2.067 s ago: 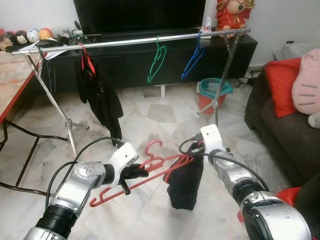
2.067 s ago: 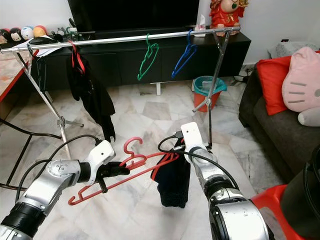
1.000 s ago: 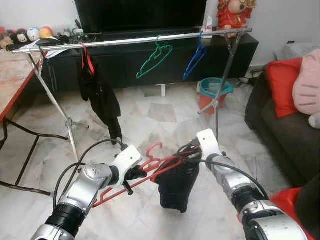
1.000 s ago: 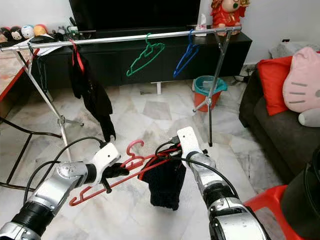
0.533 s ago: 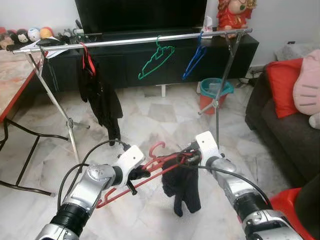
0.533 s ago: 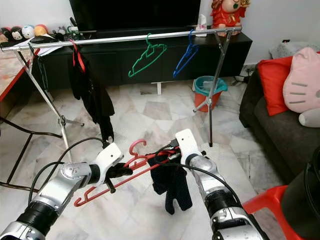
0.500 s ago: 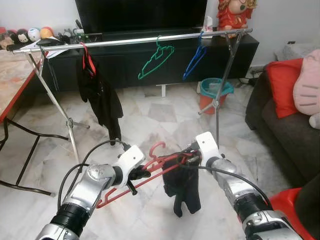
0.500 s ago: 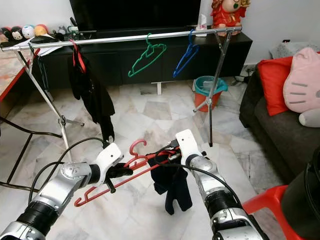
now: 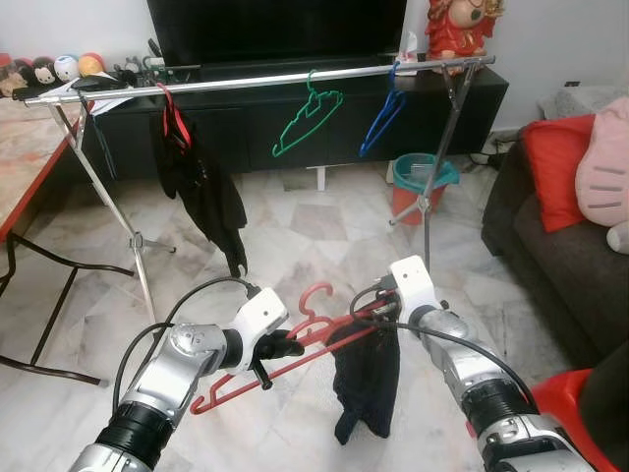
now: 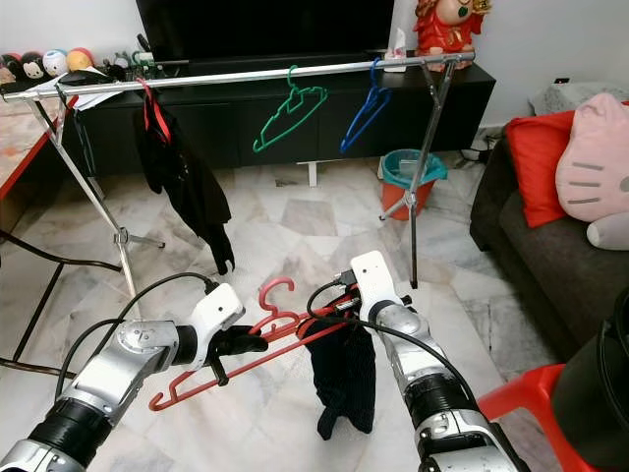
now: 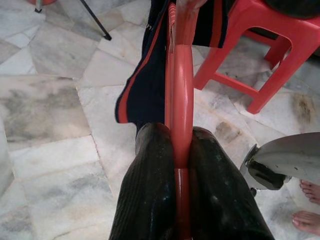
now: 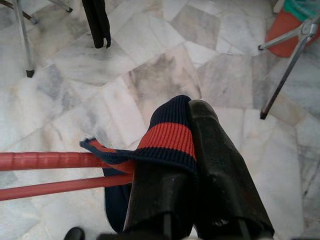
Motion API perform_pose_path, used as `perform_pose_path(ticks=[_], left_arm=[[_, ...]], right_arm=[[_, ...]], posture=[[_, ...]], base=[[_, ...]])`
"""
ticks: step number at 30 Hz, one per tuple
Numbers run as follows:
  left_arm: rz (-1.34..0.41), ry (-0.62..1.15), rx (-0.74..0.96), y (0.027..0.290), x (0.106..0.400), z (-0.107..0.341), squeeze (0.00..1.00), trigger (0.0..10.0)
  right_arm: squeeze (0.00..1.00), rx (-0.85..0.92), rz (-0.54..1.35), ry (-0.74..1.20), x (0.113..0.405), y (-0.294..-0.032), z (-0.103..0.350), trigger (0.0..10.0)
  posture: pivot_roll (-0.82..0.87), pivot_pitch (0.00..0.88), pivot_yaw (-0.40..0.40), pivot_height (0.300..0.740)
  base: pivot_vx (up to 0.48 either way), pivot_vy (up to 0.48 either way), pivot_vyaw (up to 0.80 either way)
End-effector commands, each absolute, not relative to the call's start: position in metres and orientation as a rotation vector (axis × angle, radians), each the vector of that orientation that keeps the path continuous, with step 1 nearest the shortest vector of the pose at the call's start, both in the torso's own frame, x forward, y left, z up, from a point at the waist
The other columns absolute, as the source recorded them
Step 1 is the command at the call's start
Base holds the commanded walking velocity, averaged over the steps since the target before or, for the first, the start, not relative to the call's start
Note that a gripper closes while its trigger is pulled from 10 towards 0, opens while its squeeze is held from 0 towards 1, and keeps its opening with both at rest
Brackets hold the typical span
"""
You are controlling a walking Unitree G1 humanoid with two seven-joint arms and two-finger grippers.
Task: Hang hanger
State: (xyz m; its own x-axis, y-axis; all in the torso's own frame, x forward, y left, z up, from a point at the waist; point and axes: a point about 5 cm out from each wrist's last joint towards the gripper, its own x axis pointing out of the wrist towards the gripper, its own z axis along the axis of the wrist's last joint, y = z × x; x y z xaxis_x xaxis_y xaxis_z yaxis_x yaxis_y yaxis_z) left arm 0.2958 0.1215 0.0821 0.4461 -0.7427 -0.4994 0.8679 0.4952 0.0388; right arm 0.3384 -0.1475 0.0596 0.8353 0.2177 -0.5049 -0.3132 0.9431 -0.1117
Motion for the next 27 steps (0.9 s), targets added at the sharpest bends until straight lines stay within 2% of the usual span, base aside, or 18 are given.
perform_pose_path(ticks=[1,7,14,22,27], left_arm=[[-1.048,0.436,0.290,0.120,0.294,0.085,0.00,10.0],[-1.037,0.439,0.301,0.120,0.294,0.085,0.00,10.0],[-0.846,0.453,0.387,0.131,0.310,0.080,0.00,10.0],[-0.832,0.437,0.391,0.128,0.312,0.080,0.00,10.0],[-0.899,0.403,0.351,0.117,0.308,0.082,0.00,10.0]], right_arm=[[0.00,-0.179,0.296,0.483,0.342,-0.143,0.067,10.0],[0.00,-0.166,0.310,0.488,0.340,-0.139,0.065,10.0],[0.00,-0.171,0.309,0.488,0.338,-0.140,0.064,10.0],[0.00,-0.183,0.324,0.479,0.337,-0.139,0.067,10.0],[0.00,-0.199,0.364,0.479,0.335,-0.135,0.067,10.0]], posture=[[0.03,0.000,0.033,0.740],[0.03,0.000,0.033,0.740],[0.03,0.000,0.034,0.740],[0.03,0.000,0.034,0.740],[0.03,0.000,0.032,0.740]], base=[[0.000,0.000,0.00],[0.000,0.000,0.00],[0.000,0.000,0.00],[0.000,0.000,0.00],[0.000,0.000,0.00]])
